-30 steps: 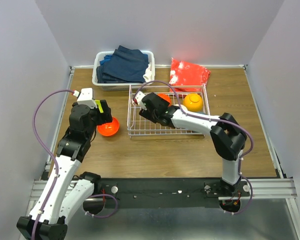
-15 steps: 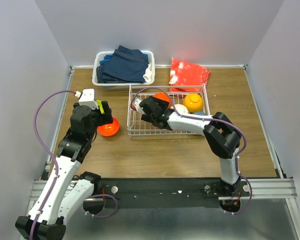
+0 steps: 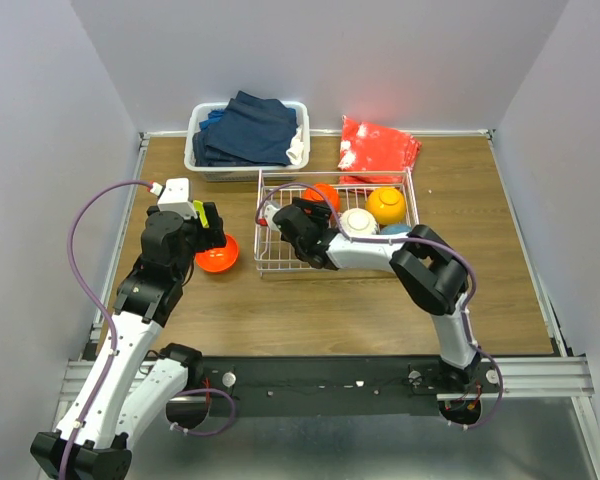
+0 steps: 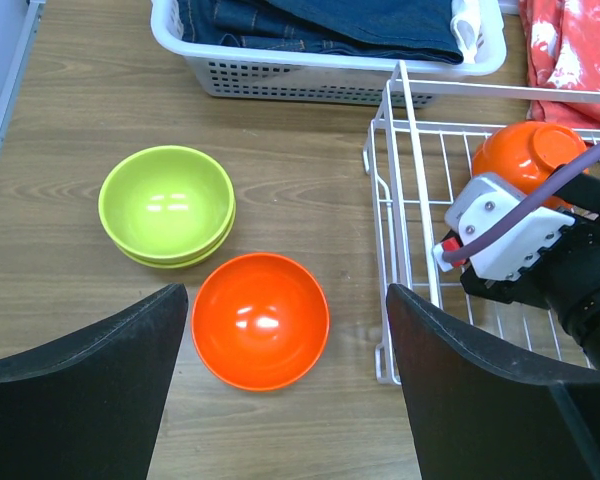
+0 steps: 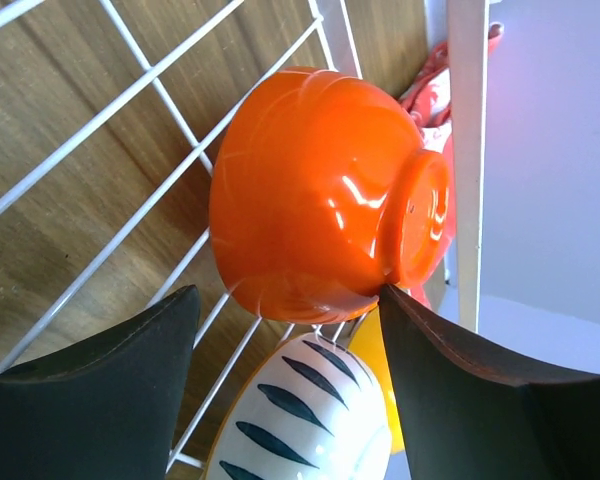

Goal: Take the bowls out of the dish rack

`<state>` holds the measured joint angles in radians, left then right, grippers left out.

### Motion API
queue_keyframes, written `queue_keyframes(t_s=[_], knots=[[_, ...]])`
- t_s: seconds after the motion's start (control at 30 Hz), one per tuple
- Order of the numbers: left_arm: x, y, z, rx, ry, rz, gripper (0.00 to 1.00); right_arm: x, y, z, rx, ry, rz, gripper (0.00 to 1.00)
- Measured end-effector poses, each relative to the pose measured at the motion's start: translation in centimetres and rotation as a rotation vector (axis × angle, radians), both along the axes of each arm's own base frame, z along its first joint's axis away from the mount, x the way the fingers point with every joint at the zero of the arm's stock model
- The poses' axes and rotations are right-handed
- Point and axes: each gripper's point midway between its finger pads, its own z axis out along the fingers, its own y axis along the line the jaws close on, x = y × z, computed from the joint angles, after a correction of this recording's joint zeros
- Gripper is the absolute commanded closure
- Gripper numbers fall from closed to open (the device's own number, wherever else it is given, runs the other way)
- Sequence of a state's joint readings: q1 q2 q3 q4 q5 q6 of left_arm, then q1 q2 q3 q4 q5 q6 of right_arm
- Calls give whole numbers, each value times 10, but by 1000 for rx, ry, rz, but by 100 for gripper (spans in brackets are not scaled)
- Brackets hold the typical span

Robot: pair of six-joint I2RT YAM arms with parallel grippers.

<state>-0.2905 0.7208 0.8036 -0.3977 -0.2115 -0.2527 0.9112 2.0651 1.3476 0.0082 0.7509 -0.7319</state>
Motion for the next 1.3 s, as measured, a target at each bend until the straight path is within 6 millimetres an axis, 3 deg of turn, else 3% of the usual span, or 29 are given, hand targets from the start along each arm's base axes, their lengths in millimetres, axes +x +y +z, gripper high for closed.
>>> queue_keyframes(t_s=[0.4, 0.57, 0.77, 0.83, 0.87, 0.93, 1.07, 1.3], knots=[[0, 0, 0, 1, 0, 1, 11, -2, 0, 8, 6, -53, -4, 56], [-1, 0, 0, 1, -2, 1, 11, -6, -2, 17, 34, -43, -8, 58], [-2, 1, -2, 1, -2, 0, 11, -9, 1, 44, 158, -55, -20, 58], [-2, 1, -2, 1, -2, 0, 11, -10, 4, 51, 210, -54, -18, 55], [-2, 1, -3, 1, -1, 0, 11, -11, 5, 53, 226, -54, -17, 44], [-2, 1, -3, 1, -2, 0, 11, -12, 8, 56, 256, -51, -14, 38], [-2, 1, -2, 0, -6, 0, 11, -14, 11, 51, 267, -23, -3, 25], [-2, 1, -2, 0, -6, 0, 11, -13, 14, 40, 223, -8, 30, 19]])
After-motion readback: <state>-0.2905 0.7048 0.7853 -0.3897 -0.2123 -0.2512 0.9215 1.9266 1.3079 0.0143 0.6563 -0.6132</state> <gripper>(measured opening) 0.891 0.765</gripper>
